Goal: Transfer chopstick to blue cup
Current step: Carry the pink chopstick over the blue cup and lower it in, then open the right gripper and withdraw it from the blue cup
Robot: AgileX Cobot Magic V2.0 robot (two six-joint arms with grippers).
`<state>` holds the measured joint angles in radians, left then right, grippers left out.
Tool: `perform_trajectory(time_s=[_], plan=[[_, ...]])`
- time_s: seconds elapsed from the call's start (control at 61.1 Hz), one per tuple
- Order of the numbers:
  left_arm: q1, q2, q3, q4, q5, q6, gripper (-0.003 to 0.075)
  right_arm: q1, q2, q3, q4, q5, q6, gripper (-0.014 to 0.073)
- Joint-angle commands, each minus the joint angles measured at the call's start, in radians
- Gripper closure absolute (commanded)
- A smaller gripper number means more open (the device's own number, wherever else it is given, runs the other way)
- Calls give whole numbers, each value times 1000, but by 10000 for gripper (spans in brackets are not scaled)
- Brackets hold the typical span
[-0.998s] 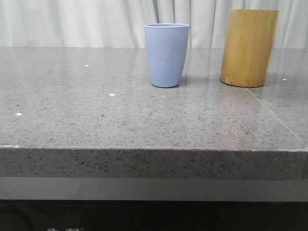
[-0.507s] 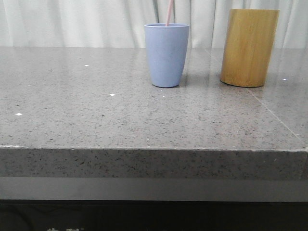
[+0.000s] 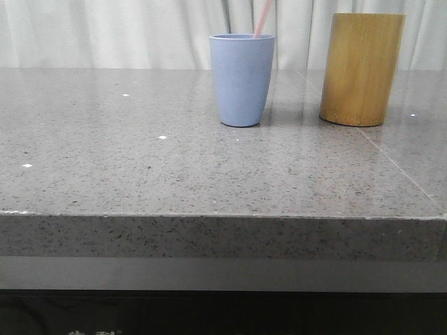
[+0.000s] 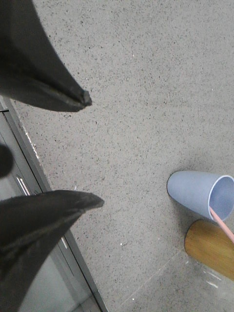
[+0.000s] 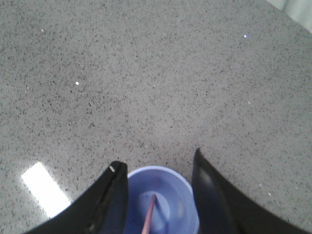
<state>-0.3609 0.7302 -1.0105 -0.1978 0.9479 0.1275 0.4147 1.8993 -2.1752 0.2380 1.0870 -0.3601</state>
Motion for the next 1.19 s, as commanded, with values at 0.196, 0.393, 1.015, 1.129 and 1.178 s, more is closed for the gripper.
perform_trajectory(time_s=[0.196, 0.393, 1.015, 1.129, 1.178], plan=[[1, 1, -27, -23, -77, -8, 353, -8, -244, -44, -147, 79, 164, 233], [1, 1, -27, -23, -77, -8, 353, -71, -405, 56, -216, 179, 290, 233], [1, 1, -27, -23, -77, -8, 353, -156, -1143, 989, -207, -200, 354, 233], [1, 1, -27, -23, -77, -8, 353, -156, -1282, 1108, -207, -207, 354, 233], [1, 1, -27, -23, -77, -8, 353, -156, -1332, 1159, -207, -206, 354, 233]])
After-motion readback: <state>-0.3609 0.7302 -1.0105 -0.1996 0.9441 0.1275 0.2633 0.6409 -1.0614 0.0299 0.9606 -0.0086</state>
